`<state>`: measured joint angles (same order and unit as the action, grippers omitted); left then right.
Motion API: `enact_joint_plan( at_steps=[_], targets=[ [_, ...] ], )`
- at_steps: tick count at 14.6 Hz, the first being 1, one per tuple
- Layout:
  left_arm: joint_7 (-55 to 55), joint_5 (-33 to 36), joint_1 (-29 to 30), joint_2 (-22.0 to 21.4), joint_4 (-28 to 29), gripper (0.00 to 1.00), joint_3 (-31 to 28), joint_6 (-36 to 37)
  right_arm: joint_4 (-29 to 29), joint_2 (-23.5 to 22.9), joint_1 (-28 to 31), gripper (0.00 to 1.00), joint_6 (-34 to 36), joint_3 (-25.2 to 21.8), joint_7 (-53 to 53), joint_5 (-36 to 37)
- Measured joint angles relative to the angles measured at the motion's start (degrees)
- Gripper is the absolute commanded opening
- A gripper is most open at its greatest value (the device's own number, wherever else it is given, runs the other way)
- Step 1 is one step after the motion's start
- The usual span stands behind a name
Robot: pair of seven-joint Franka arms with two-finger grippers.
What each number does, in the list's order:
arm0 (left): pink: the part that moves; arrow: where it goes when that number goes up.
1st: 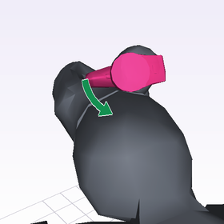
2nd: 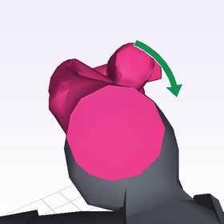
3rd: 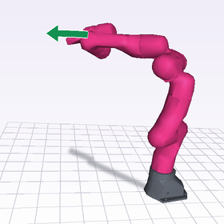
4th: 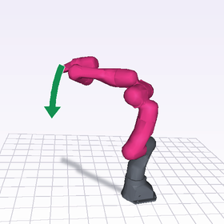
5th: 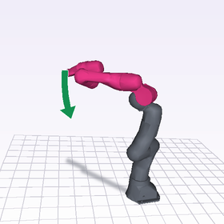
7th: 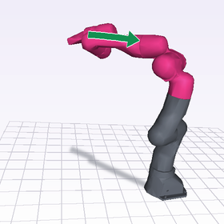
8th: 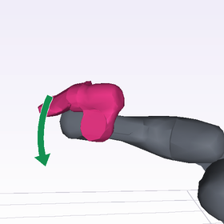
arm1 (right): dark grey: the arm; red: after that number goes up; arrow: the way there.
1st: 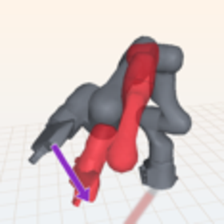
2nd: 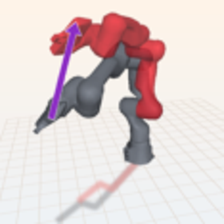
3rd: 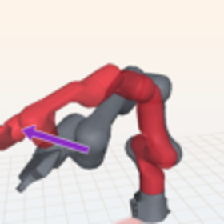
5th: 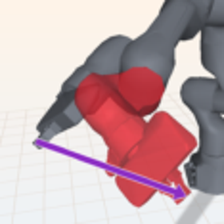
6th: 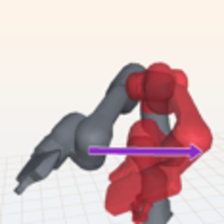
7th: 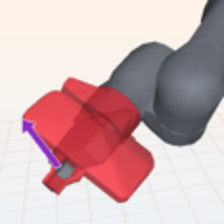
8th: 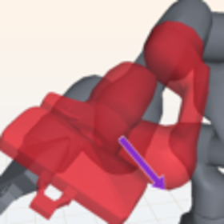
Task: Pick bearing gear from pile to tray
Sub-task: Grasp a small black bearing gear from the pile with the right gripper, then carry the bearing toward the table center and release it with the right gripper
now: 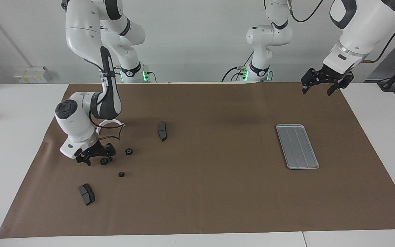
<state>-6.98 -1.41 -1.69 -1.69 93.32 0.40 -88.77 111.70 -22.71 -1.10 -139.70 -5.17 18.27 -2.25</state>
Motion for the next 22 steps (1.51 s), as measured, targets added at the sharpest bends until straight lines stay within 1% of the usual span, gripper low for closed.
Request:
enact_joint_plan(
  at_steps=[1,3,6,7,8,10,11,16,18,20,22],
  targets=[
    [0.0,0.0,0.0,0.0,0.0,1.00,0.0,0.0,0.1,0.0,-0.1,0.72,0.0,0.0,0.1,0.0],
    [0.0,0.0,0.0,0.0,0.0,1.00,0.0,0.0,0.4,0.0,-0.4,0.61,0.0,0.1,0.8,0.0],
    [0.0,0.0,0.0,0.0,0.0,1.00,0.0,0.0,0.5,0.3,-0.7,0.61,0.1,0.1,1.3,-0.2],
    [0.0,0.0,0.0,0.0,0.0,1.00,0.0,0.0,0.5,0.3,-0.7,0.59,0.1,0.1,1.3,-0.2],
    [0.0,0.0,0.0,0.0,0.0,1.00,0.0,0.0,0.6,0.4,-0.7,0.45,0.1,0.1,1.3,-0.2],
    [0.0,0.0,0.0,0.0,0.0,1.00,0.0,0.0,0.6,0.5,-0.7,0.05,0.1,0.1,1.4,-0.3],
    [0.0,0.0,0.0,0.0,0.0,1.00,0.0,0.0,0.6,0.6,-0.7,0.00,0.1,0.1,1.4,-0.3],
    [0.0,0.0,0.0,0.0,0.0,1.00,0.0,0.0,0.6,0.9,-0.7,0.00,0.4,0.1,1.4,-0.5],
    [0.0,0.0,0.0,0.0,0.0,1.00,0.0,0.0,-0.9,0.9,-0.8,0.00,3.5,0.3,-0.2,-0.7],
    [0.0,0.0,0.0,0.0,0.0,1.00,0.0,0.0,-4.8,1.6,-0.9,0.00,8.6,2.0,-6.4,-0.9],
    [0.0,0.0,0.0,0.0,0.0,1.00,0.0,0.0,-8.5,2.7,-1.3,0.00,11.9,5.3,-14.4,-0.9]
  ],
)
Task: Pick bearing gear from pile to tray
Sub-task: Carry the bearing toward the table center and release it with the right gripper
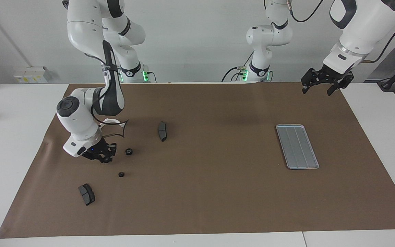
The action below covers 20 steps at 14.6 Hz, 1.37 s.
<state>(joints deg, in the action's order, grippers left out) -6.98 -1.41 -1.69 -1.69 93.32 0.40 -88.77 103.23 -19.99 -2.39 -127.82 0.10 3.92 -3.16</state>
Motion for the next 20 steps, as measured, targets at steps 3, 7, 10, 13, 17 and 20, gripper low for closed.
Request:
enact_joint_plan(
  at_steps=[3,7,10,13,17,20],
  targets=[
    [0.0,0.0,0.0,0.0,0.0,1.00,0.0,0.0,-3.6,0.6,-3.1,0.00,0.6,3.7,-12.3,0.0],
    [0.0,0.0,0.0,0.0,0.0,1.00,0.0,0.0,-5.6,-0.1,-13.4,0.00,-4.9,4.1,-29.2,0.0],
    [0.0,0.0,0.0,0.0,0.0,1.00,0.0,0.0,-6.7,-2.3,-20.4,0.00,-7.8,4.1,-39.5,0.0],
    [0.0,0.0,0.0,0.0,0.0,1.00,0.0,0.0,-11.9,-8.1,-25.9,0.00,-7.9,4.1,-47.0,0.8],
    [0.0,0.0,0.0,0.0,0.0,1.00,0.0,0.0,-17.6,-16.6,-30.6,0.00,-10.1,4.0,-56.9,6.4],
    [0.0,0.0,0.0,0.0,0.0,1.00,0.0,0.0,-18.6,-17.8,-32.3,0.18,-10.5,4.0,-58.4,6.7]
  ],
)
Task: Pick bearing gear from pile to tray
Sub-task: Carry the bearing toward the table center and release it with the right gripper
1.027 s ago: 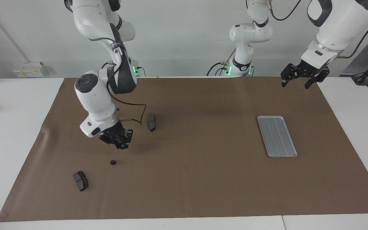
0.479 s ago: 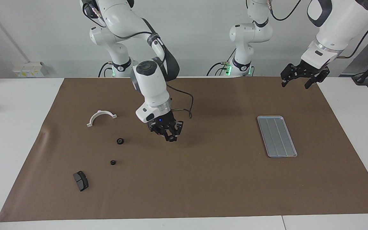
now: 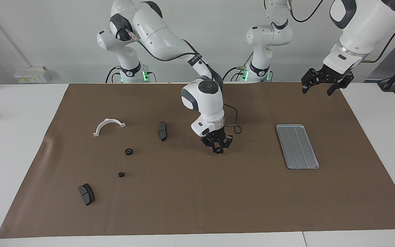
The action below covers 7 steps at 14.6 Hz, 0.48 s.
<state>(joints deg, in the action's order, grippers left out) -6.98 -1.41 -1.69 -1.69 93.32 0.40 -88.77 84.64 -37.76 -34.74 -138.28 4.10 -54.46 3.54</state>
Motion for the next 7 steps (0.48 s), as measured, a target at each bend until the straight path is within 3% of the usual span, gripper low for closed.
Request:
enact_joint_plan(
  at_steps=[4,5,6,7],
  targets=[
    [0.0,0.0,0.0,0.0,0.0,1.00,0.0,0.0,1.0,0.0,-0.6,0.60,0.1,0.0,0.0,0.0],
    [0.0,0.0,0.0,0.0,0.0,1.00,0.0,0.0,1.3,0.0,-0.6,0.87,0.1,0.0,0.0,0.0],
    [0.0,0.0,0.0,0.0,0.0,1.00,0.0,0.0,1.4,0.0,-0.6,1.00,0.2,0.0,0.0,0.0],
    [0.0,0.0,0.0,0.0,0.0,1.00,0.0,0.0,1.5,0.0,-0.6,1.00,0.3,0.0,0.0,0.0]
  ],
)
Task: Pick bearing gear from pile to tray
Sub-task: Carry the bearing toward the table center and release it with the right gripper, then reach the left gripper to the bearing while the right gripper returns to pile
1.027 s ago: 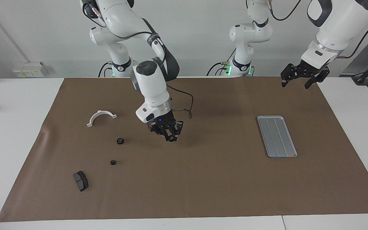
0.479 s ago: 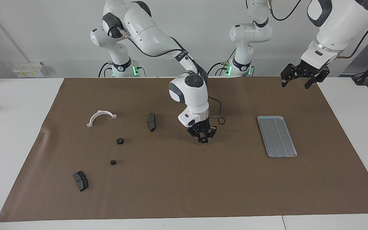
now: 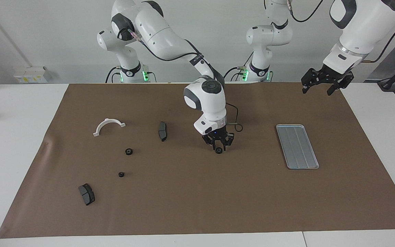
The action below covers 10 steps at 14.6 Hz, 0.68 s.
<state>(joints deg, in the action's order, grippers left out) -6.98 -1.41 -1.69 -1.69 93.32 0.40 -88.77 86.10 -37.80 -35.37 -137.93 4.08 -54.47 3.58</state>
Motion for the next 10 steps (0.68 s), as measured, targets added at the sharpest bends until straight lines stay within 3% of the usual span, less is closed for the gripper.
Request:
enact_joint_plan(
  at_steps=[5,7,10],
  targets=[
    [0.0,0.0,0.0,0.0,0.0,1.00,0.0,0.0,-0.1,1.6,1.3,1.00,3.6,-1.3,-0.1,5.4],
    [0.0,0.0,0.0,0.0,0.0,1.00,0.0,0.0,0.4,4.4,4.8,1.00,5.9,-1.6,1.1,6.2],
    [0.0,0.0,0.0,0.0,0.0,1.00,0.0,0.0,5.6,11.5,12.4,1.00,7.7,-1.6,12.2,6.4]
  ],
)
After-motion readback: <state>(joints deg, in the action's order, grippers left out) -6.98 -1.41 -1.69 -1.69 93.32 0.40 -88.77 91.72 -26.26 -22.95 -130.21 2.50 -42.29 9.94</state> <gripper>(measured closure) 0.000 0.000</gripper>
